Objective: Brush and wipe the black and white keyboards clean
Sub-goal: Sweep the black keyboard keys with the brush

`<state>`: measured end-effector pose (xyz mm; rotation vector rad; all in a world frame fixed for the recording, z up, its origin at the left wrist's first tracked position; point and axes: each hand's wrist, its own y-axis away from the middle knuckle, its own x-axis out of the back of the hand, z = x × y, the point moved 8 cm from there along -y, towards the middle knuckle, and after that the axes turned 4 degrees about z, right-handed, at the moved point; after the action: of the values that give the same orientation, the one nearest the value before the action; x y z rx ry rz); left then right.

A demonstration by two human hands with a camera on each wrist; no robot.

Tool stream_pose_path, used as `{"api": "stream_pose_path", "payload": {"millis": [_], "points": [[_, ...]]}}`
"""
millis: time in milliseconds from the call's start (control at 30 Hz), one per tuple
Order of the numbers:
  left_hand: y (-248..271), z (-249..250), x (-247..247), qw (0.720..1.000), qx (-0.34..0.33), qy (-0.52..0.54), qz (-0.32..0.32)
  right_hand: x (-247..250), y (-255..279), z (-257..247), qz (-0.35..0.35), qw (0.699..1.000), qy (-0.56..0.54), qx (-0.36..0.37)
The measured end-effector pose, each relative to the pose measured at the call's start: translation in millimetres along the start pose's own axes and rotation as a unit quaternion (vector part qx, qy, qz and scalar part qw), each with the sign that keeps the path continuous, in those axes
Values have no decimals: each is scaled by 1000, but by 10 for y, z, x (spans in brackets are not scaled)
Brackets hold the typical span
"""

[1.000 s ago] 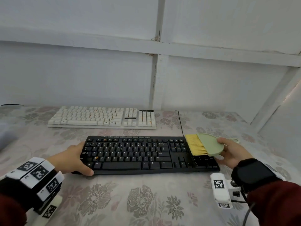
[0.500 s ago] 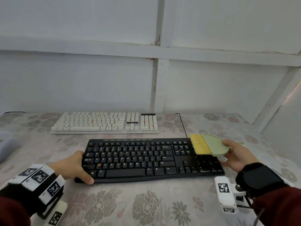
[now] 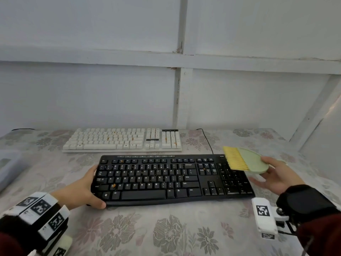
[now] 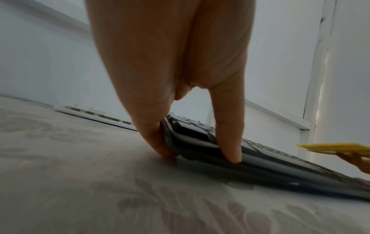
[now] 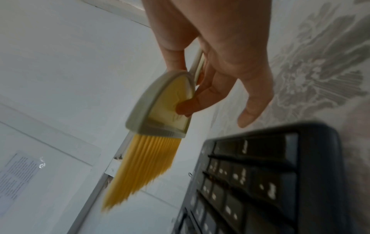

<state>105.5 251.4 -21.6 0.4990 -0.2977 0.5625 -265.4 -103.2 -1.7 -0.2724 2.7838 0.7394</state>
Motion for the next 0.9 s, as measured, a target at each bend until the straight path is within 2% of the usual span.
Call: {"api": "stream_pose_path", "payload": {"millis": [233, 467, 633, 900], "points": [[16, 0, 34, 999, -8, 30, 15, 238, 32, -437, 45, 996, -66, 41], [-62, -98, 97, 999, -3, 13, 38, 342, 199, -722, 19, 993, -72, 94], [-89, -114, 112, 999, -11, 26, 38, 286, 256, -842, -35, 986, 47, 156], [-103, -111, 103, 998, -34, 40, 26, 91, 341, -898, -91, 936, 230, 252]]}}
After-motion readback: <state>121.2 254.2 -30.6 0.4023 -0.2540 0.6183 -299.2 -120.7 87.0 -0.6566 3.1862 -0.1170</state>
